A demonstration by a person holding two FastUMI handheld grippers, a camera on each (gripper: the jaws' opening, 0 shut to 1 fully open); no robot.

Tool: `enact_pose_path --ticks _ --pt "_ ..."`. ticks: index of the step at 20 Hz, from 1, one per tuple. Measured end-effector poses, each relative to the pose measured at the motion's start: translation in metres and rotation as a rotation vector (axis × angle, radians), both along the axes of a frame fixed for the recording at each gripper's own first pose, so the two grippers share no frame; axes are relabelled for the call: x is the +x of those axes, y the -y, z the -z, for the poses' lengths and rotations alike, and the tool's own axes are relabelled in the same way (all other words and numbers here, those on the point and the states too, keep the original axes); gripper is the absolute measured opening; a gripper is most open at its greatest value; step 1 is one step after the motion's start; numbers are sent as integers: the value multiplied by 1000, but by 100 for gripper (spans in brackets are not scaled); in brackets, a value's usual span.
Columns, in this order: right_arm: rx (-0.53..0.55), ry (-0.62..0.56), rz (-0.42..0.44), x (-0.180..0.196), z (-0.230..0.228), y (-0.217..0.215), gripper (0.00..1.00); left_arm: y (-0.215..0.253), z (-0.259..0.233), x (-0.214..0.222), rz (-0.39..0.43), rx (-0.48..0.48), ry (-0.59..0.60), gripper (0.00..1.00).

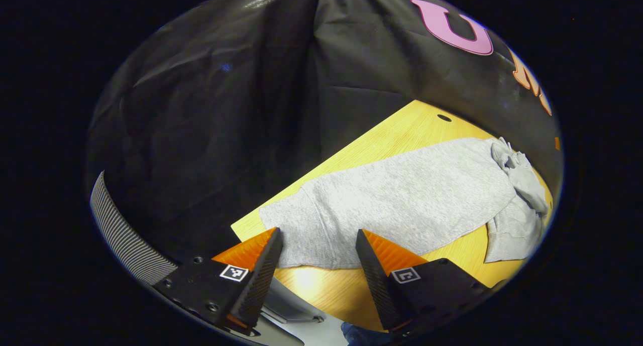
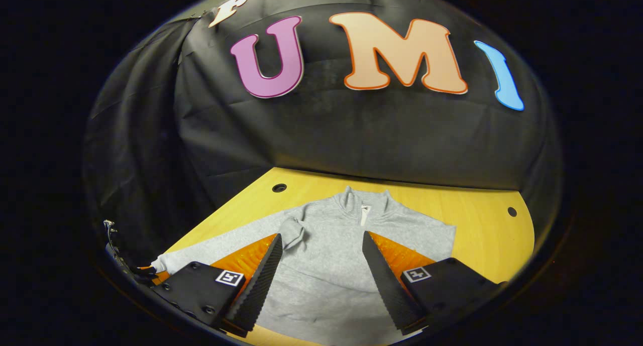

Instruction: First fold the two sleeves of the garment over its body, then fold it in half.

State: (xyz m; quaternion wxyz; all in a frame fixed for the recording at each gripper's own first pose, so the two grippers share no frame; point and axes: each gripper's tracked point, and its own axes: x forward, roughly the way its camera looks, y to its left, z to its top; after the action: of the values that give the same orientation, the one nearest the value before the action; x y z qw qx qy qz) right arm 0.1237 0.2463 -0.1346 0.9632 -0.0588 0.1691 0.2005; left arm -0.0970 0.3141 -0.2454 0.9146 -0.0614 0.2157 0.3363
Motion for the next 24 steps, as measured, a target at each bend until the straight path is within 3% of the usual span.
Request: enact_pose_path --ticks 2,3,4,7,9,15,24 --pt "1 6 39 -1 -4 23 96 4 0 3 24 3 -4 83" --pt "3 6 58 -3 -6 33 99 7 3 8 36 7 -8 73" --pt "7 7 76 -5 -8 44 99 10 3 11 44 2 -12 69" --pt "18 23 127 -10 -18 73 99 17 4 18 58 -2 -17 34" --pt "25 28 157 -13 -22 90 99 20 4 19 62 1 -40 17" --pt "38 31 239 -21 -25 137 99 27 -1 28 78 20 -112 1" --pt "51 20 313 -24 -20 184 99 129 -77 115 303 6 42 0"
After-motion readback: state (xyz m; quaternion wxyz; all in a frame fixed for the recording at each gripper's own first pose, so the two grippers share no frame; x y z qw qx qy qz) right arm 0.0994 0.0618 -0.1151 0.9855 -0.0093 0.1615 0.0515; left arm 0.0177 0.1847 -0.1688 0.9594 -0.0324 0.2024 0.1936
